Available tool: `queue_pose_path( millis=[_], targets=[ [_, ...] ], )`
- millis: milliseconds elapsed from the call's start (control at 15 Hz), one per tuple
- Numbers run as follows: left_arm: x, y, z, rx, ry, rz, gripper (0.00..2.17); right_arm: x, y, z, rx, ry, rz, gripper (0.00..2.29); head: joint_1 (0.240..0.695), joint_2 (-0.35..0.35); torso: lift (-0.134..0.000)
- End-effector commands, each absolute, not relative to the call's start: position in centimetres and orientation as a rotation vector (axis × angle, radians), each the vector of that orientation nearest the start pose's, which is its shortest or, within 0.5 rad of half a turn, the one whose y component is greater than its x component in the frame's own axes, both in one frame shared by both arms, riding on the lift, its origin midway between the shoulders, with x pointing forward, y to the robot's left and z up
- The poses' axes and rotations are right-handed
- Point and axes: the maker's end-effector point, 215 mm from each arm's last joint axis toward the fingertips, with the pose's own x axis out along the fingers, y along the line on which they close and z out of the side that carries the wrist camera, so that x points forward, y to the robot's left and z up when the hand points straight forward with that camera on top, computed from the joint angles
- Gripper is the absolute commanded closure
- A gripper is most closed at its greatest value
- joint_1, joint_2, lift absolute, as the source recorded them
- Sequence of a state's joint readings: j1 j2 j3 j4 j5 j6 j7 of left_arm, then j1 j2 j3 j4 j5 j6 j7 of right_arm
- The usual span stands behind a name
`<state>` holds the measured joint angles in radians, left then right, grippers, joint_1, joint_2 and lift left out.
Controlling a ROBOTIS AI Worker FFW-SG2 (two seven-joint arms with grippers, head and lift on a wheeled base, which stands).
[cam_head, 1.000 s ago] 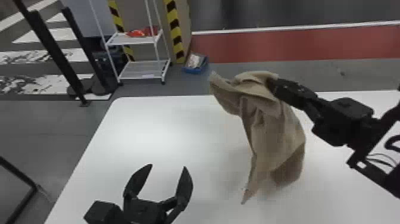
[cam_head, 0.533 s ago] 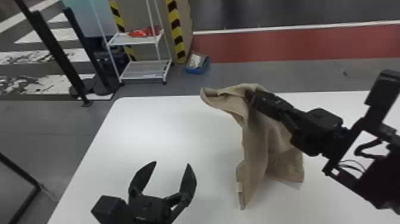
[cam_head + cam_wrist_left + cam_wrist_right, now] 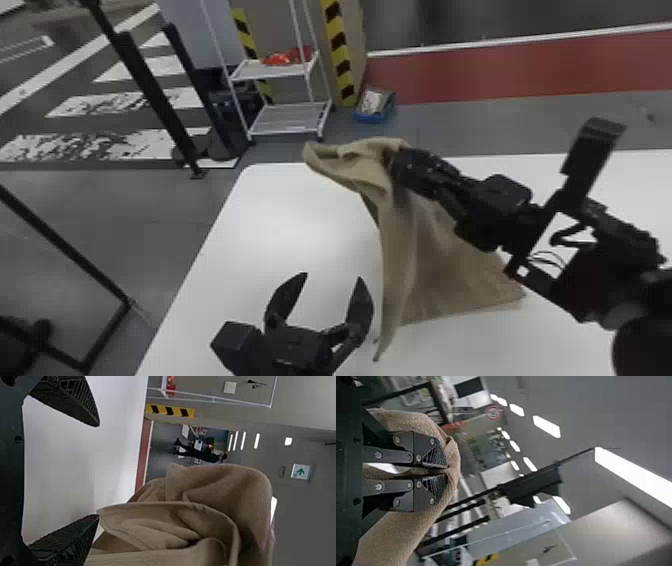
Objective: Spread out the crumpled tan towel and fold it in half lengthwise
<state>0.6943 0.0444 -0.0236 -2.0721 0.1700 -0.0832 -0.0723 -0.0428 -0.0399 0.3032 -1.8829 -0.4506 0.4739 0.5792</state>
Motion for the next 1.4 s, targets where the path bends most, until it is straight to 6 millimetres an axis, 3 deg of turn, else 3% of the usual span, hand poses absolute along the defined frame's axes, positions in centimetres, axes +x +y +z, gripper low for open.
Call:
queue_pose_path(
  millis=[0,67,200,333,400,467,667,800,933,1133,1333],
  targets=[
    [38.1,20.5,-37.7,-0.152,0.108,-0.094,0.06,47.2,11.0,-31.4,0.265,0.319,1.082,0.00,0.695,0.336,-0.124],
    [38.1,20.6,-37.7,-0.151,0.108,-0.093,0.06,47.0,11.5,-32.5,0.240,0.338,1.085,0.00,0.695,0.350,-0.124],
    [38.1,20.7,-37.7,-0.152,0.108,-0.091,0.07,46.7,10.8,-32.6,0.274,0.343,1.087,0.05,0.695,0.350,-0.124],
    [38.1,20.7,-37.7,-0.152,0.107,-0.092,0.07,46.5,9.2,-30.8,0.289,0.312,1.075,0.05,0.695,0.350,-0.124],
    [38.1,20.7,-37.7,-0.151,0.107,-0.092,0.07,46.9,7.6,-29.6,0.276,0.287,1.055,0.05,0.695,0.350,-0.124],
    [38.1,20.6,-37.7,-0.152,0.107,-0.093,0.07,46.9,5.9,-29.8,0.214,0.313,1.044,0.06,0.695,0.350,-0.124],
    [38.1,20.7,-37.7,-0.155,0.107,-0.094,0.07,46.4,-0.9,-32.8,-0.015,0.433,1.048,0.08,0.695,0.344,-0.124],
    [38.1,20.7,-37.7,-0.155,0.106,-0.095,0.07,46.1,-4.3,-33.3,-0.107,0.453,1.056,0.10,0.695,0.308,-0.124],
    [38.2,20.5,-37.7,-0.159,0.106,-0.098,0.07,45.1,-6.0,-32.0,-0.139,0.452,1.111,0.16,0.695,0.247,-0.124],
    [38.2,20.6,-37.7,-0.159,0.106,-0.097,0.07,43.5,-8.2,-31.8,-0.244,0.507,1.176,0.19,0.695,0.204,-0.124],
    [38.2,21.2,-37.7,-0.161,0.104,-0.088,0.07,45.6,-11.0,-31.8,-0.382,0.537,1.069,0.22,0.695,0.175,-0.124]
  ],
)
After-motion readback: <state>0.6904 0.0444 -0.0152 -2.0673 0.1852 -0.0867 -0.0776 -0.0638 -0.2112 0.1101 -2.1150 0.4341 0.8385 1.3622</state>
